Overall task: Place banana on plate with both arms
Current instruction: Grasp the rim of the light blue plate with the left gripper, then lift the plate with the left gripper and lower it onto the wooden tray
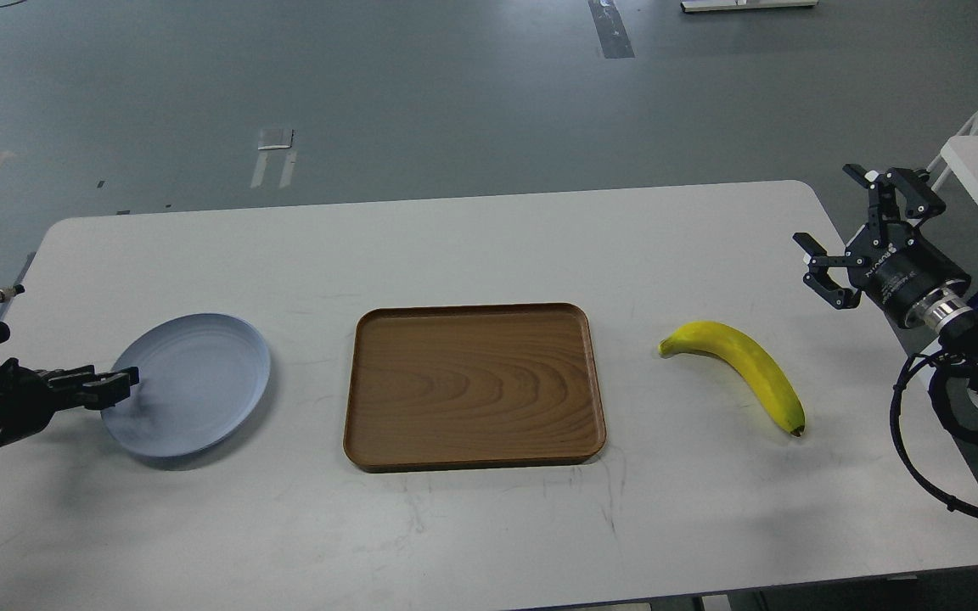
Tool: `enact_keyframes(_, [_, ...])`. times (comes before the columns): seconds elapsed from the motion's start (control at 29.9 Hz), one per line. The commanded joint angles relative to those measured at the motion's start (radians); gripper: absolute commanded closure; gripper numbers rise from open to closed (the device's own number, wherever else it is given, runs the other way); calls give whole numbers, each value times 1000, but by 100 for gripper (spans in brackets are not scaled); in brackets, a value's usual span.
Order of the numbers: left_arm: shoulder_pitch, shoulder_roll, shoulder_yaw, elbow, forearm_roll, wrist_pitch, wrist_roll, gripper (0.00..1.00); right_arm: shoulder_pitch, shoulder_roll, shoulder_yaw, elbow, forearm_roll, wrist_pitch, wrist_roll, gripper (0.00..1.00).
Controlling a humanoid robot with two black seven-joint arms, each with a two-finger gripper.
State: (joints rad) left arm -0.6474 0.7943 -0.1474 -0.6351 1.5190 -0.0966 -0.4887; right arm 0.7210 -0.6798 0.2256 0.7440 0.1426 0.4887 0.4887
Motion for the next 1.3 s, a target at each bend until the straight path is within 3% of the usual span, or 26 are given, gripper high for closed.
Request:
enact_keyframes(0.0, [-1,-1,0,0,0,0,0,100,0,0,0,0,0,0,0,0])
enact_keyframes(0.4, [-34,10,0,-8,-121,-11,0,100,2,-1,0,0,0,0,0,0])
enact_keyframes(0.53, [-116,13,0,-34,-140,-75,0,100,2,-1,1,0,0,0,0,0])
enact_keyframes(0.84, [-276,26,2,-288,-88,-152,0,100,2,-20,1,-6,0,0,0,0])
enact_keyframes(1.04, [-374,-138,5,-291,29,-232,0,100,0,-80,3,-12,0,0,0,0])
enact_keyframes(1.27, [-459,-424,123,-123,29,-238,0,100,0,-122,5,-12,0,0,0,0])
